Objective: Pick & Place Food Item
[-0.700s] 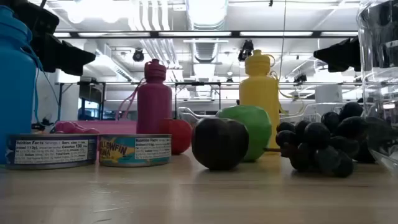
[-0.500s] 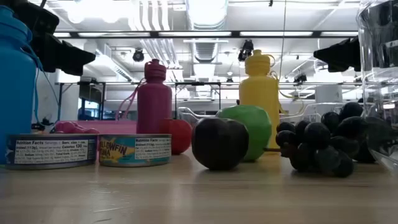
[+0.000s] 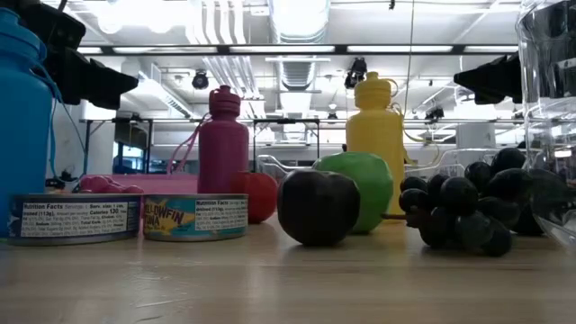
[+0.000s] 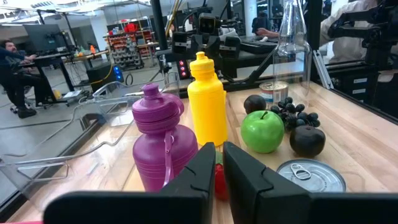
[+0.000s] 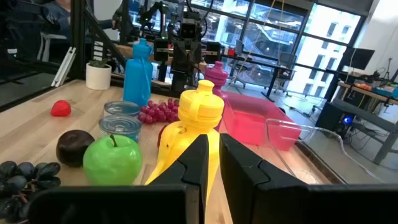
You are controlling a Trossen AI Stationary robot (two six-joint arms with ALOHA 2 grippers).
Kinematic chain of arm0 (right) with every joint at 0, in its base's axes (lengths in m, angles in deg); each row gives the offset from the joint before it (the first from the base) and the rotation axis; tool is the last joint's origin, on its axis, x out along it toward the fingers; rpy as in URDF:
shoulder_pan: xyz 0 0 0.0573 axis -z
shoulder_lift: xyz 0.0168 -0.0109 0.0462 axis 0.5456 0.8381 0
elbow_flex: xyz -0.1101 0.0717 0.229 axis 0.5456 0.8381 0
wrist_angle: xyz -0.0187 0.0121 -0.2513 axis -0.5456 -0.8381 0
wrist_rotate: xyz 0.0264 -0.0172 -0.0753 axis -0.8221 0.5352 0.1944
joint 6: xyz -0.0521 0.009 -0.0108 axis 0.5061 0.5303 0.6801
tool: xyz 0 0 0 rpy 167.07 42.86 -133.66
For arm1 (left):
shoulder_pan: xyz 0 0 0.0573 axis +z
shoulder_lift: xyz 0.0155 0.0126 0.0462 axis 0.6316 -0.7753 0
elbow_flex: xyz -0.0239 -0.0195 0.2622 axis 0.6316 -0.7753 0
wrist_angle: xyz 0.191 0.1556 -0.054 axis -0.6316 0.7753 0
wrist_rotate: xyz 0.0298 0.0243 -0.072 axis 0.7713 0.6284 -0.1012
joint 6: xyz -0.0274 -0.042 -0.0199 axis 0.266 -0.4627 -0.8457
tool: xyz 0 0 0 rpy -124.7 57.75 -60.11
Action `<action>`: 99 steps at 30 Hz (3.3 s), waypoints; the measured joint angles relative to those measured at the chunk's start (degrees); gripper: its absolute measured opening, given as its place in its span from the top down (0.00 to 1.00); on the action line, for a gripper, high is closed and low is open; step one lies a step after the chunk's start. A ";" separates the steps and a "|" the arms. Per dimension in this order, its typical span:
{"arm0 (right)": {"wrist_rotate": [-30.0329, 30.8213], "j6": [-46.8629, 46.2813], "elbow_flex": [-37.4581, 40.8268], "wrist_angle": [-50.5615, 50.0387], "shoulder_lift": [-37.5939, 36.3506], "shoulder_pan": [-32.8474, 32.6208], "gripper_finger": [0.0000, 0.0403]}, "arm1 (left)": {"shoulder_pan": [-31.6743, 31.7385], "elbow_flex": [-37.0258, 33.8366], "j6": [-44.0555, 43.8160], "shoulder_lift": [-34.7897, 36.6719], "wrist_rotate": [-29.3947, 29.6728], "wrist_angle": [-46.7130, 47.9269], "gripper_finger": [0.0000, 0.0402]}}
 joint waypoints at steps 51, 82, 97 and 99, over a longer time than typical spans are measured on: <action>-0.01 -0.01 0.00 0.00 0.01 0.01 0.90 | 0.01 0.00 0.00 -0.01 0.00 0.01 0.91; 1.20 0.85 -0.02 8.54 -0.01 0.02 0.90 | -0.01 0.00 0.00 -0.01 0.00 0.01 0.91; 1.11 -1.75 -3.25 17.02 -0.08 0.02 0.90 | 0.00 0.02 0.00 -0.01 0.00 0.01 0.91; 0.88 -3.15 -5.29 16.18 0.01 -0.05 0.90 | 0.01 0.01 0.00 0.01 0.00 0.01 0.91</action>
